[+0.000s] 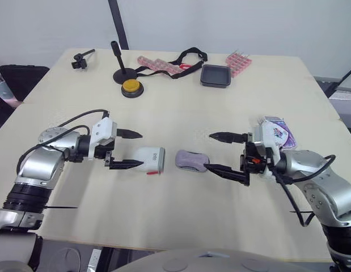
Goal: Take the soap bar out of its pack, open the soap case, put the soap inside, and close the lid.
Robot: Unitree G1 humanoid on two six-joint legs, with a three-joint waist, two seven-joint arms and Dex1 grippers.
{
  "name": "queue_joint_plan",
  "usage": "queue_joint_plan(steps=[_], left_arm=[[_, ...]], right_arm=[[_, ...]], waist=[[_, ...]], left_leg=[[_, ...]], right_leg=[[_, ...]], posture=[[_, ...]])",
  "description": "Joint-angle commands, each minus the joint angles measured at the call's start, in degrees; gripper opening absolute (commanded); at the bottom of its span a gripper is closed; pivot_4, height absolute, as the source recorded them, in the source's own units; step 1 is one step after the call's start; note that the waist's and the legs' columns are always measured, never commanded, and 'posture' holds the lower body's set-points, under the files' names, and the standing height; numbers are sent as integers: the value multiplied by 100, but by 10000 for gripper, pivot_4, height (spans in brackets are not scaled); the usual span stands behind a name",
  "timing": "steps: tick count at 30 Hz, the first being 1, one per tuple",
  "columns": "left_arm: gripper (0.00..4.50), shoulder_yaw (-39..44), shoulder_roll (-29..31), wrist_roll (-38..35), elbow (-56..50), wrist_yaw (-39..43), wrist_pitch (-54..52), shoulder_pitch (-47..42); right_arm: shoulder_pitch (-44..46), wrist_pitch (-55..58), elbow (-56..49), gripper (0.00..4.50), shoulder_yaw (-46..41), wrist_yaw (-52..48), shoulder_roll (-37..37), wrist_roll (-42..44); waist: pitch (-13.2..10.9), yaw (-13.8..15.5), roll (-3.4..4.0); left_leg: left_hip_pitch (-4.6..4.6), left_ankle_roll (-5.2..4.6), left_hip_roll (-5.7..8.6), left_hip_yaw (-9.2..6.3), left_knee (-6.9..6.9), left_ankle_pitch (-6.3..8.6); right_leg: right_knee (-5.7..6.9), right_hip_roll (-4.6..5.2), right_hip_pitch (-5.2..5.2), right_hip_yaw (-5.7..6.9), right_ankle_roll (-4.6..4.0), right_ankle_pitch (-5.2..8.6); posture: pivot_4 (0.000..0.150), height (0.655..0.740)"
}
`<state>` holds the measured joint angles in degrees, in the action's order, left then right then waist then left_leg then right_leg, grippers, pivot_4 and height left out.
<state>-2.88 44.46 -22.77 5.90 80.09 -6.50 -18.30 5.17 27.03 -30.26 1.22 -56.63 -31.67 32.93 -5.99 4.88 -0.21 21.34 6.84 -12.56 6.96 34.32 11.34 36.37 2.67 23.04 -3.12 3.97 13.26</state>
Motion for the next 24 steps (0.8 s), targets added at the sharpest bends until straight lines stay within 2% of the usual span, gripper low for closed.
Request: queue_joint_plan(steps=[1,11,24], left_arm=[[45000,37,45,79,58,128,208,-94],[45000,-502,-140,656,531,414,820,-382],[45000,-997,-618,1367,1708,404,2041,-814]], right_arm=[[7,-436,60,44584,277,0,-67,-415],[-6,-683,134,44584,596,163,-73,-772],[-58,-709,15,44584,646,320,-102,-806]], waist=[[0,1,-1],[0,-18,0],[0,-14,-1]], left_leg=[[1,0,0,0,0,0],[1,1,0,0,-1,0],[3,0,0,0,0,0]], right_leg=[[0,1,0,1,0,0],[0,1,0,0,0,0],[2,1,0,-1,1,0]], posture=[[1500,7395],[1500,7395],[1500,7395]])
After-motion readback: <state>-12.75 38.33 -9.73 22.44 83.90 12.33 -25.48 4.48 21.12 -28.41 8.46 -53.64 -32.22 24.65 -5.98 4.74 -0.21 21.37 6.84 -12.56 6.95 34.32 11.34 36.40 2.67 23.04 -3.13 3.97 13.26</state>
